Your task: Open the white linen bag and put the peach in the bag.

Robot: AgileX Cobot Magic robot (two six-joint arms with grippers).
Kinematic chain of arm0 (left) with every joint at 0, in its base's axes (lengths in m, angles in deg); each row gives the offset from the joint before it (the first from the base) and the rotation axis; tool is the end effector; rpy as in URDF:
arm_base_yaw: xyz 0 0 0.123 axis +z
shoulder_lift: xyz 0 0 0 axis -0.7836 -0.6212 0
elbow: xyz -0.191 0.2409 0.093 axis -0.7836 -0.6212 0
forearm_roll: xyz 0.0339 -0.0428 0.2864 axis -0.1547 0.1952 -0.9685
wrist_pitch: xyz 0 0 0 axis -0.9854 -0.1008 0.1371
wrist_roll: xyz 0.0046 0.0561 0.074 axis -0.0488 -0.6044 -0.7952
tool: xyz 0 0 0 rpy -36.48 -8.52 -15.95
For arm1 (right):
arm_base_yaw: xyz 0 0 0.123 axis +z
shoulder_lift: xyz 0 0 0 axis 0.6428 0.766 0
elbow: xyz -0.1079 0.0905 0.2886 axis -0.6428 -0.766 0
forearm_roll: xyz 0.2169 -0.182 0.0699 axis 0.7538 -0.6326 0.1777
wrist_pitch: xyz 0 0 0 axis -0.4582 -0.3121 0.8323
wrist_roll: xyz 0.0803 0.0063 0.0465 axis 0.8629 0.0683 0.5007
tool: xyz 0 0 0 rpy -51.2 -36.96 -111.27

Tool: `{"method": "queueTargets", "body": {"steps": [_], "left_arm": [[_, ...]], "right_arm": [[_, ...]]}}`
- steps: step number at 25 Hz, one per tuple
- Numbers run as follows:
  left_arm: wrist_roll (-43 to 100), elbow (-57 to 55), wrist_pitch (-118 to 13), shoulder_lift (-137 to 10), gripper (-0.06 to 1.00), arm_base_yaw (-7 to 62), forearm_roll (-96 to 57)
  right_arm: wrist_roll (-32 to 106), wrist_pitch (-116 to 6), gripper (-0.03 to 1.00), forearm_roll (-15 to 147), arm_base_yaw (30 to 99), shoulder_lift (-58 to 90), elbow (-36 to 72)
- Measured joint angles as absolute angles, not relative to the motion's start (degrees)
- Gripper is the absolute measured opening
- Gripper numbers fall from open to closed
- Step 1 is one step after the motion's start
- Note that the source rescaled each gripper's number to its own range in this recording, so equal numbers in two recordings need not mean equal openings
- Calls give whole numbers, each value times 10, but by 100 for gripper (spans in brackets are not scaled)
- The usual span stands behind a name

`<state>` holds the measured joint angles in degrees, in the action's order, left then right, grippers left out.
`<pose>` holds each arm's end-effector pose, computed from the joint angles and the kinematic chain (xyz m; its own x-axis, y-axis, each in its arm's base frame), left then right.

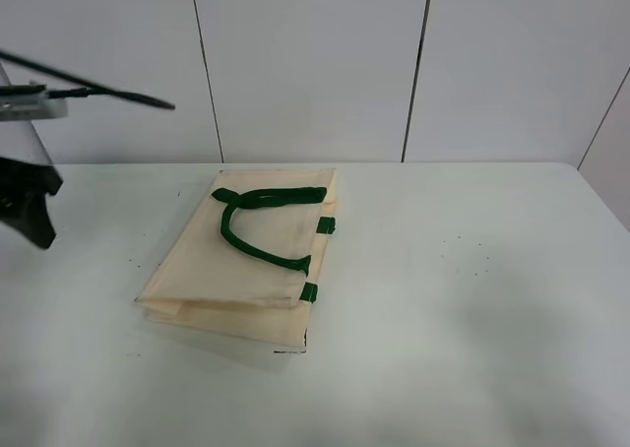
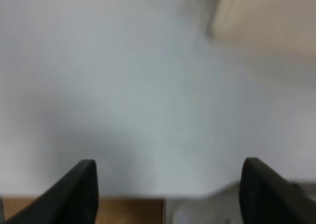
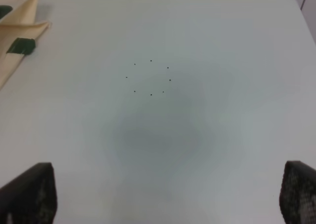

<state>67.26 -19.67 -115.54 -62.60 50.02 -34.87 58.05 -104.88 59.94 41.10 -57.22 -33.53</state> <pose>0.2585 -0.0049 0.3340 -0.9577 -0.0416 -0.2848 -0.0444 0.9990 0.0032 -0.0036 0.0030 0.2992 -0.4228 -0.0215 -0.9060 -0.0544 0.9985 0.0016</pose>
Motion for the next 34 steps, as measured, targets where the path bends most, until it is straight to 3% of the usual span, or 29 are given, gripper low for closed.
{"method": "queueTargets", "body": {"steps": [11, 24, 34], "left_arm": [[670, -504, -1090, -200, 93, 499, -350], [634, -522, -1090, 88, 93, 499, -351], [634, -522, -1091, 102, 93, 499, -349]], "right_arm": [[581, -1049, 100, 599, 411, -572, -335], [581, -1049, 100, 599, 411, -572, -335], [581, -1049, 100, 599, 411, -572, -335]]}}
